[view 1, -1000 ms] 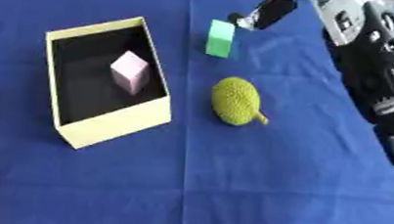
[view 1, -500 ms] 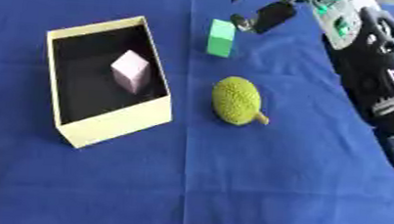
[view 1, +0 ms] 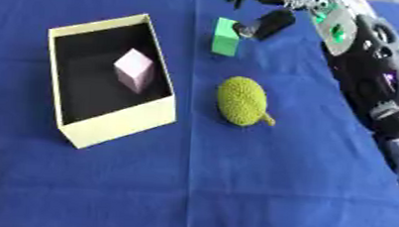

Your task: Pick up objects on the table and place them in the box.

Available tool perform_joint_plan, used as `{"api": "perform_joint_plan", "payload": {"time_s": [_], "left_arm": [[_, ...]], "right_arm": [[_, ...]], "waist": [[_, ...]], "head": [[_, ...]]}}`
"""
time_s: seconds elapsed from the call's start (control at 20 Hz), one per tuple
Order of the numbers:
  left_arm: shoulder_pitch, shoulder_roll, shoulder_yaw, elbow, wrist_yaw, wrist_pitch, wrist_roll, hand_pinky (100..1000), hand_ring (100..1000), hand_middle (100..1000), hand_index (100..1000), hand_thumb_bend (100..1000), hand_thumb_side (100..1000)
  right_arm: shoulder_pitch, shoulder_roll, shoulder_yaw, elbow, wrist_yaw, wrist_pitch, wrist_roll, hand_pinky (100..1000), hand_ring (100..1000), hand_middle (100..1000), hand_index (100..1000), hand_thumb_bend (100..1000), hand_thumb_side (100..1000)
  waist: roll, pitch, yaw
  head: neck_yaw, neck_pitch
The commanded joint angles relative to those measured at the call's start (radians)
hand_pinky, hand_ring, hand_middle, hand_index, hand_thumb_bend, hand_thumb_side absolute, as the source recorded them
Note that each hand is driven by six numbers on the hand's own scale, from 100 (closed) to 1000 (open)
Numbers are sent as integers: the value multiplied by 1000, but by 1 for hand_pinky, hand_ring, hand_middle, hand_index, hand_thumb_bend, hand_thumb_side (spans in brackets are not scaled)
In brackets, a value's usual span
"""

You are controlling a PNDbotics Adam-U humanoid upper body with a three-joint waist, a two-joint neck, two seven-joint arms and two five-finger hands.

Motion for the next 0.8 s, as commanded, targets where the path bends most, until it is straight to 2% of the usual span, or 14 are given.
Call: {"api": "perform_joint_plan", "payload": {"time_s": [0.05,0.45,0.8], "left_arm": [[-14,7,5,-17,5,-2,-8,712,814,752,819,233,615],[-14,5,7,-17,7,-2,-11,712,815,752,819,234,615],[-14,3,6,-17,10,-2,-11,711,816,753,819,230,619]], "right_arm": [[-28,-6,-5,0,20,-4,2,898,943,796,955,138,565],[-26,-5,-2,1,33,-14,4,901,950,813,971,114,688],[-23,0,-2,11,115,4,-58,902,952,823,1000,135,718]], "waist": [[5,-18,2],[-1,-18,4],[0,-13,6]], "head": [[-2,5],[3,5],[2,3]]}}
